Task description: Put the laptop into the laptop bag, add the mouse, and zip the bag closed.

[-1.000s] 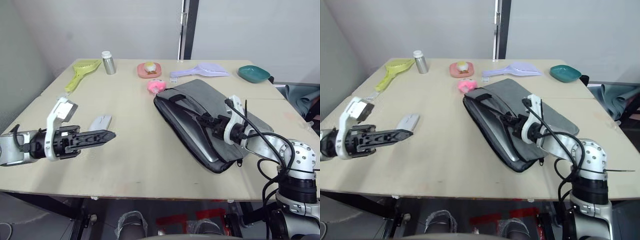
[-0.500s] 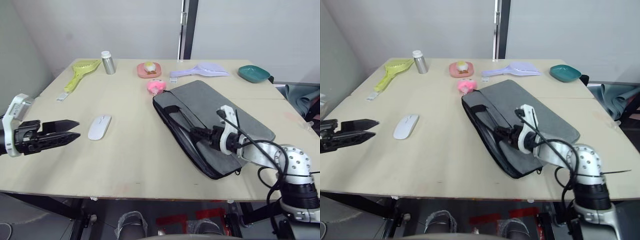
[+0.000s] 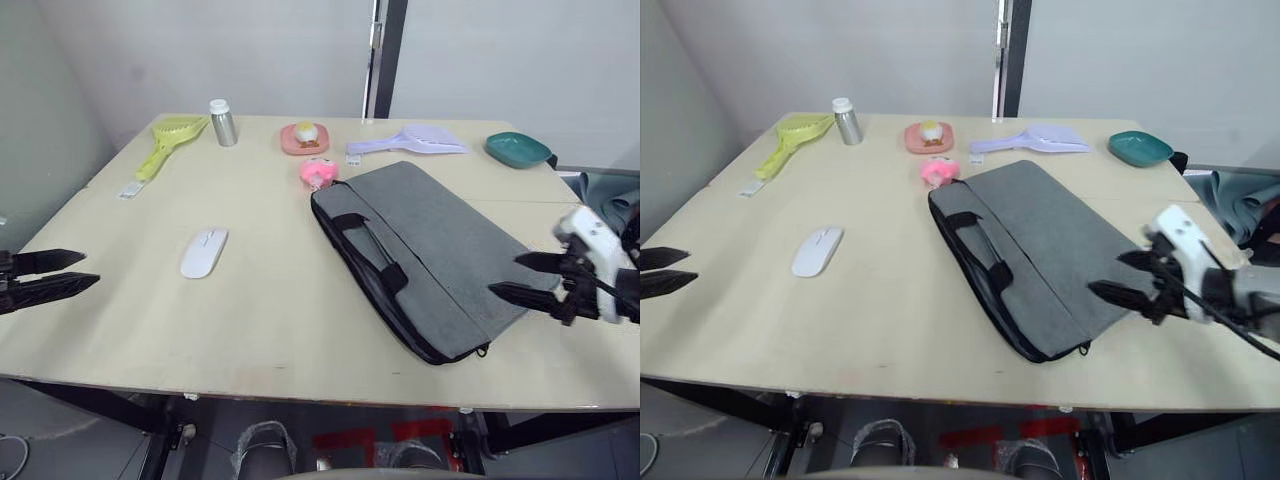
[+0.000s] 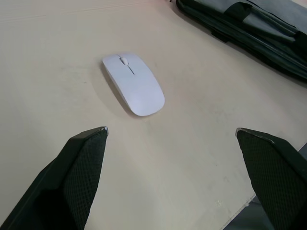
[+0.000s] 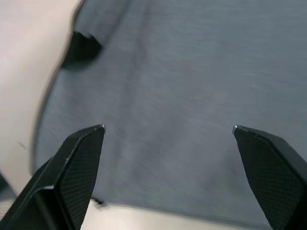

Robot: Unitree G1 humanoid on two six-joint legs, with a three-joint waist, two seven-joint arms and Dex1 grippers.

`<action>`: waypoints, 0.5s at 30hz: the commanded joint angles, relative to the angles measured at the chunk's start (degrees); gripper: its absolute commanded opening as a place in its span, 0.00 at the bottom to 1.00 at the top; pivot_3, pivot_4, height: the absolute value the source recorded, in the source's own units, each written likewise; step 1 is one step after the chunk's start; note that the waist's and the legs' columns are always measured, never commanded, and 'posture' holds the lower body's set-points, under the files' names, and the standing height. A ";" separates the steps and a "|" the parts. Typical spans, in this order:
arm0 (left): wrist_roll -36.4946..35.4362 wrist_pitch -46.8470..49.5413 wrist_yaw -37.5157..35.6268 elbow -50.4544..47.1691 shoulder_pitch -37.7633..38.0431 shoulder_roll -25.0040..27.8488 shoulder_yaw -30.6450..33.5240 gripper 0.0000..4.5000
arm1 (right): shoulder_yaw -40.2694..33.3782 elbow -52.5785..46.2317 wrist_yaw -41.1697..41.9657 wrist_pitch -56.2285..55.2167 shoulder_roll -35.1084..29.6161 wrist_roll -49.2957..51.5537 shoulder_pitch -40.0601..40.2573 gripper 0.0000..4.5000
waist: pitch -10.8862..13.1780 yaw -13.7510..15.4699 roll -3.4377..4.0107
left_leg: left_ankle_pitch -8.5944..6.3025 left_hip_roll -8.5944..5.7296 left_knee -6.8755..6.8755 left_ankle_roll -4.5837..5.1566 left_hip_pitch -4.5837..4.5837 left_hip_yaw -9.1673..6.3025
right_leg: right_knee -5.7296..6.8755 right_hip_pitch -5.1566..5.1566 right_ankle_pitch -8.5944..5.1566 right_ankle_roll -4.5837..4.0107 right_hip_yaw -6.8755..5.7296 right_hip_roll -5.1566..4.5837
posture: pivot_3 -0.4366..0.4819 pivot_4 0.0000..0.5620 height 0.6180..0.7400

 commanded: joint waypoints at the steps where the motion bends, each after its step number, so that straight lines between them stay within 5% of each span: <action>1: 0.96 -2.86 -2.59 3.38 1.47 1.67 5.16 1.00 | -9.59 3.16 5.41 -8.03 2.52 -8.28 4.25 1.00 | 0.00 -0.18 0.00 | 0.00 0.00 0.00 0.02 0.02 0.05 | 0.01 -0.01 0.00 -0.01 0.03 -0.01 | 0.48 0.27 1.00; 9: 0.72 -1.24 1.78 -0.44 -2.36 -2.75 0.83 1.00 | -15.69 3.30 9.24 -12.77 7.75 -12.27 6.42 1.00 | 0.00 -0.35 0.03 | 0.01 0.02 0.02 0.07 0.32 0.15 | 0.22 0.09 -0.05 -0.10 0.12 -0.01 | 0.48 0.27 1.00; 12: 2.09 -0.30 4.99 -1.30 -6.40 -5.36 -3.24 1.00 | -13.07 -0.59 9.08 -11.79 7.53 -10.71 4.07 1.00 | 0.01 -0.44 0.05 | 0.01 0.02 0.02 0.07 0.58 0.18 | 0.43 0.21 -0.09 -0.18 0.19 -0.01 | 0.48 0.27 1.00; 15: 3.36 -1.26 9.48 -2.96 -11.17 -10.13 -7.04 1.00 | -5.15 -8.82 4.82 -8.99 7.67 -2.39 -6.70 1.00 | -0.01 -1.22 0.12 | 0.01 0.03 0.01 0.07 0.87 0.21 | 0.58 0.35 -0.09 -0.19 0.29 0.01 | 0.48 0.27 1.00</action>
